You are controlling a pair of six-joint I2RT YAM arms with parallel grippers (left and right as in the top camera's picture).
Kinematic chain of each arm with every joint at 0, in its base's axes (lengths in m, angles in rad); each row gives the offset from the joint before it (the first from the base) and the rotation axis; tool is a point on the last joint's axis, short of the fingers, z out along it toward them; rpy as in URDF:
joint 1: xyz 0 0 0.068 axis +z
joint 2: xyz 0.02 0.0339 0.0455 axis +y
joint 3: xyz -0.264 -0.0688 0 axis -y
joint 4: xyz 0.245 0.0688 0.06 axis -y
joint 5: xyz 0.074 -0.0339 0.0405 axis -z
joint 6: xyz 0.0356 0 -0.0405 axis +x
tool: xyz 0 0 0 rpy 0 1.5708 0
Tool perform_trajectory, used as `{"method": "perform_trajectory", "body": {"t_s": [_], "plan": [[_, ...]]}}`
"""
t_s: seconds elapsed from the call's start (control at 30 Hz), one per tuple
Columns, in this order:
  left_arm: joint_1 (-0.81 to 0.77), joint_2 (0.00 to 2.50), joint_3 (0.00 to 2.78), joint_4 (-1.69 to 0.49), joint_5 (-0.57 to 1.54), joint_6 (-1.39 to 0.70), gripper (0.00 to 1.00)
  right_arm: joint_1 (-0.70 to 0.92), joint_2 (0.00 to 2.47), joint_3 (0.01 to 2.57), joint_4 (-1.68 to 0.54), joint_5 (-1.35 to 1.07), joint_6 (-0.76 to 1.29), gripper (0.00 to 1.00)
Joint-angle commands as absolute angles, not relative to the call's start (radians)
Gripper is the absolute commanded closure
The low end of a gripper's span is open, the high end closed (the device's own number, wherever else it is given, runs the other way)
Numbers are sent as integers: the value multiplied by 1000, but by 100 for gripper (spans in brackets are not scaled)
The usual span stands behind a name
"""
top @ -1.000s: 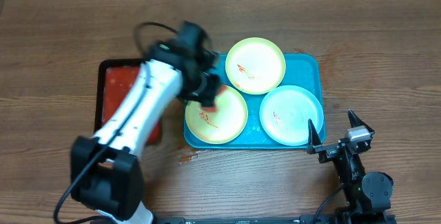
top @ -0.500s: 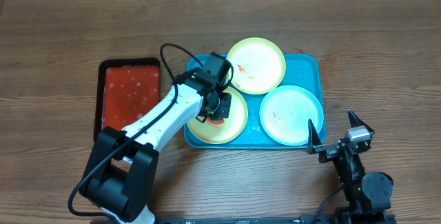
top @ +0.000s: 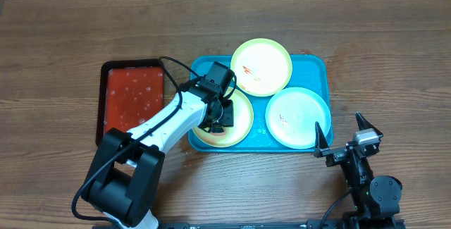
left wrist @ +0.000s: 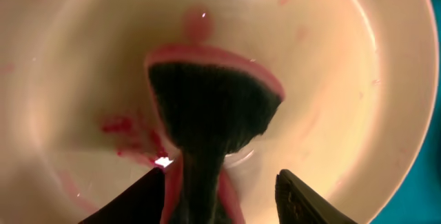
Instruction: Clean dirty plates on tray and stack at the side
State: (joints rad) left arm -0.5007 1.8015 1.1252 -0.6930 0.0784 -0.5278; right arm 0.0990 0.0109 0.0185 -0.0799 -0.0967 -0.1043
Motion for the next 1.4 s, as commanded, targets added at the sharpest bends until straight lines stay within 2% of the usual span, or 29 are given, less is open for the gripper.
{"method": "perform_trajectory", "body": {"t_s": [0.0,0.2,0.27,0.3,0.37,0.4,0.57,0.77,0.93,1.13,1.27,1.37], "plan": [[-466,1794,1212,-772,98,-477,49,104,3,8,-76,-90,-97,0],[-390,1772,1441,-996,97,-387,47,104,3,8,-76,-90,-97,0],[-364,1769,1514,-1047,97,-371,41,104,3,8,-76,-90,-97,0],[-348,1769,1549,-1069,97,-360,37,104,3,8,-76,-90,-97,0],[-309,1769,1607,-1102,93,-330,15,104,3,8,-76,-90,-97,0],[-264,1769,1646,-1135,74,-311,0,104,3,8,-76,-90,-97,0],[-100,1773,1658,-1175,26,-315,0,104,3,8,-76,-90,-97,0],[-6,1773,1658,-1174,38,-322,0,104,3,8,-81,29,-109,0],[4,1773,1658,-1169,57,-322,0,105,3,8,-28,-184,14,0],[-2,1773,1658,-1166,102,-322,0,105,3,8,247,-279,31,0],[-2,1773,1658,-1166,105,-322,1,105,3,8,620,-279,31,0],[-5,1773,1658,-1168,106,-322,0,105,3,8,819,-280,31,0]]}}
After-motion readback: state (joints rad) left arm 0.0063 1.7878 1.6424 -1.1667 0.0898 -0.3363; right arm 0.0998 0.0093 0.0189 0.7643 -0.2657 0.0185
